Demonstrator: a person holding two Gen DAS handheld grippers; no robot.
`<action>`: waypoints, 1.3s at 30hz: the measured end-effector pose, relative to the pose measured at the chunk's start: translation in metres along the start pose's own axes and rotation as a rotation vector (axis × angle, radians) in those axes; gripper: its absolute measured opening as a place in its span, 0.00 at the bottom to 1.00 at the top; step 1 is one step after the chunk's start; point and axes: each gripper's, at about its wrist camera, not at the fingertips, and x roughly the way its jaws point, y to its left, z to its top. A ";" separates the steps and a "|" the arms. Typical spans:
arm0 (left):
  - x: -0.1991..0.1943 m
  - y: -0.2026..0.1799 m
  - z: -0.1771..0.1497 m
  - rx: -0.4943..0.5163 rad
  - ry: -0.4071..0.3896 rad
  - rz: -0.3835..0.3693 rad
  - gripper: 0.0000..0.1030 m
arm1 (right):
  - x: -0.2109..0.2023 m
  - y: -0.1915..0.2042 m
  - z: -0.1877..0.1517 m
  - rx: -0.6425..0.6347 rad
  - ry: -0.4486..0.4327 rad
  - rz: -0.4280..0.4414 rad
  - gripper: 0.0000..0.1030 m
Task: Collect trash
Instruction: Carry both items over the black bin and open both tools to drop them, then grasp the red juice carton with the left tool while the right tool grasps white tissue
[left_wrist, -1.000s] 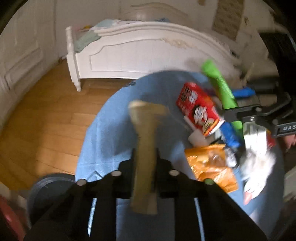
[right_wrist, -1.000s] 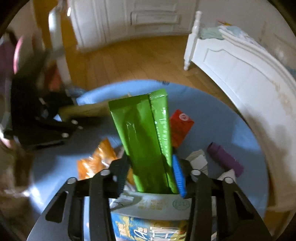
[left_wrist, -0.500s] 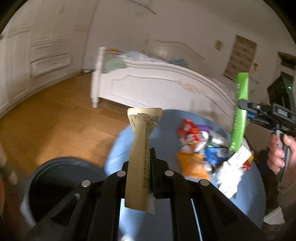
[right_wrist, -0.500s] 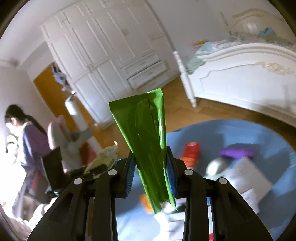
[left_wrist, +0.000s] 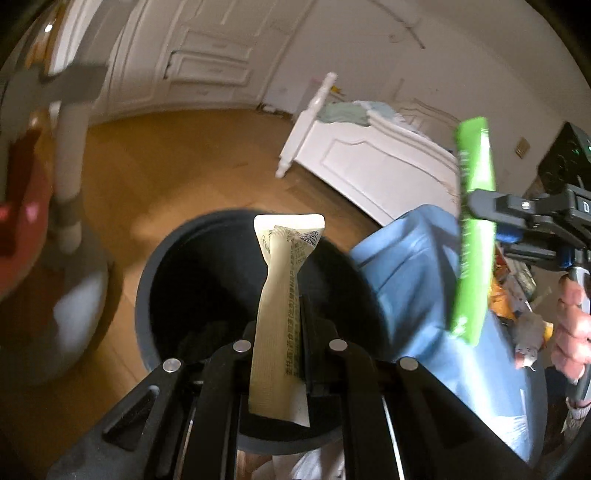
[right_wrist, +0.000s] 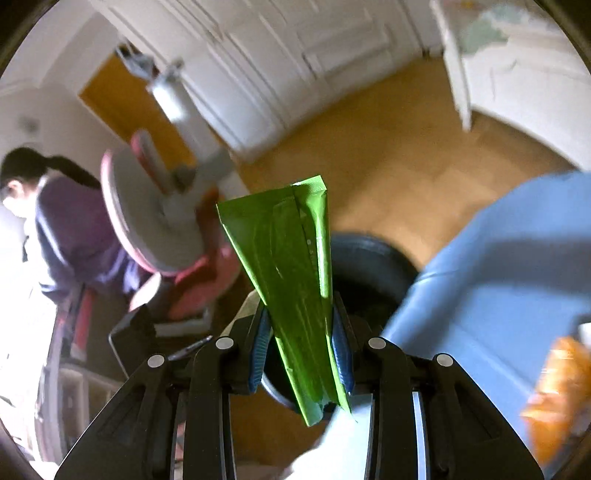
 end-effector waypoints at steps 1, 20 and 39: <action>0.002 0.005 -0.001 -0.012 0.010 -0.002 0.11 | 0.014 0.002 -0.004 -0.006 0.023 -0.022 0.31; 0.033 0.012 -0.013 -0.006 0.087 0.049 0.57 | 0.090 0.014 -0.013 -0.127 0.112 -0.169 0.72; -0.031 -0.132 0.017 0.227 -0.114 -0.125 0.81 | -0.133 -0.066 -0.078 0.000 -0.442 -0.107 0.88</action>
